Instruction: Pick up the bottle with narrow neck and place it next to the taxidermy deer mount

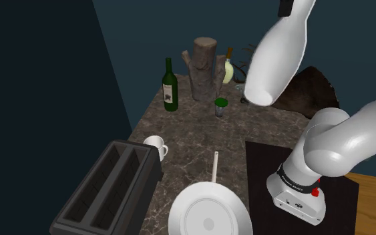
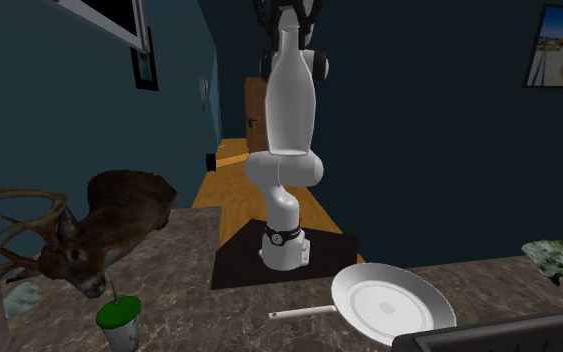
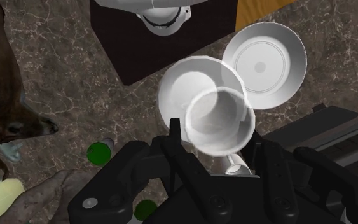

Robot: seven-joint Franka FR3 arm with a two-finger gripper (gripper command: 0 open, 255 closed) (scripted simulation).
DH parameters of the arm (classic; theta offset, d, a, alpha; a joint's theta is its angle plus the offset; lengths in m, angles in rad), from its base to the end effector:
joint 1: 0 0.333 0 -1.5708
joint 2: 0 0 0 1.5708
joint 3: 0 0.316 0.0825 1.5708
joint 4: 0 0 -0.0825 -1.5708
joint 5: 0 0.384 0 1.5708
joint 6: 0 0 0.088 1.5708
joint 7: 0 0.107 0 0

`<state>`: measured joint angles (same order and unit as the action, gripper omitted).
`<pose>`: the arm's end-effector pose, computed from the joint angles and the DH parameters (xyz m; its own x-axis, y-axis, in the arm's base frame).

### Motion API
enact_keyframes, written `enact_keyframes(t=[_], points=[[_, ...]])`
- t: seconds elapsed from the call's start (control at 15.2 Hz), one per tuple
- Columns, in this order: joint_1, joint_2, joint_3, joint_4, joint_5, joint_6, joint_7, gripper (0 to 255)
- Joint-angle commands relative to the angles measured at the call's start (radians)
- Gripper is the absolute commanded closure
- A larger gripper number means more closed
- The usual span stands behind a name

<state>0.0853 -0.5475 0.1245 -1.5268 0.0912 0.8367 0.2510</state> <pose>0.2390 0.0906 0.8077 0.9894 -0.0097 -0.1450 -0.0060 -0.9997 0.0256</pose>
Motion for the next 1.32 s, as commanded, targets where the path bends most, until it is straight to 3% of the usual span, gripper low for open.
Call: enact_keyframes(t=[0.0,0.59,1.25], points=[[0.002,-0.048,-0.034,-0.034,-0.023,-0.016,-0.042,255],[0.034,-0.22,-0.198,-0.115,-0.188,-0.106,-0.241,255],[0.112,-0.35,-0.368,-0.096,-0.449,-0.216,-0.466,255]])
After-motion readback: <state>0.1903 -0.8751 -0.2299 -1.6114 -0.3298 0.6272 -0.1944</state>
